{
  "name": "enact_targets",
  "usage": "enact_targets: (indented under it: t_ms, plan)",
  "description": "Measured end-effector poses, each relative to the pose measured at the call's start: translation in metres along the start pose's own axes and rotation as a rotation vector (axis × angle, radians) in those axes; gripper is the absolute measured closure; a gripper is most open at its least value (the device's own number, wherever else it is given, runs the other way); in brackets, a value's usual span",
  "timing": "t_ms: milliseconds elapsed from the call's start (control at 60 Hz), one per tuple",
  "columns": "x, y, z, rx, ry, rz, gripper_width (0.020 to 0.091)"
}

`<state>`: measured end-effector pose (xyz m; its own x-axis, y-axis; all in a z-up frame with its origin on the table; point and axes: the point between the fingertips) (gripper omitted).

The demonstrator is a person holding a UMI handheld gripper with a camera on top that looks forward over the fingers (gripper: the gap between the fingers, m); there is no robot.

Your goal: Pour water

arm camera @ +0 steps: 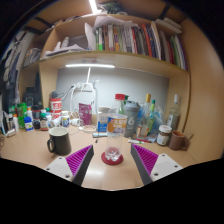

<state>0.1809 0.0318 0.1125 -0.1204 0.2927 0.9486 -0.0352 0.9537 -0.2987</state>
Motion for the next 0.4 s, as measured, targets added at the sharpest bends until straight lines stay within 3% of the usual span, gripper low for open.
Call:
enact_targets:
  t_ms: [400]
  plan:
    - [-0.036,-0.177,0.042,-0.010,0.124,-0.069,0.0258]
Point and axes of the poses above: the point between the fingertips, and its own axes, seen from behind it with the camera up: z to the left, x up, y forward, the way the camera looks, and after that the axes turned 6 degrees about z, right-handed
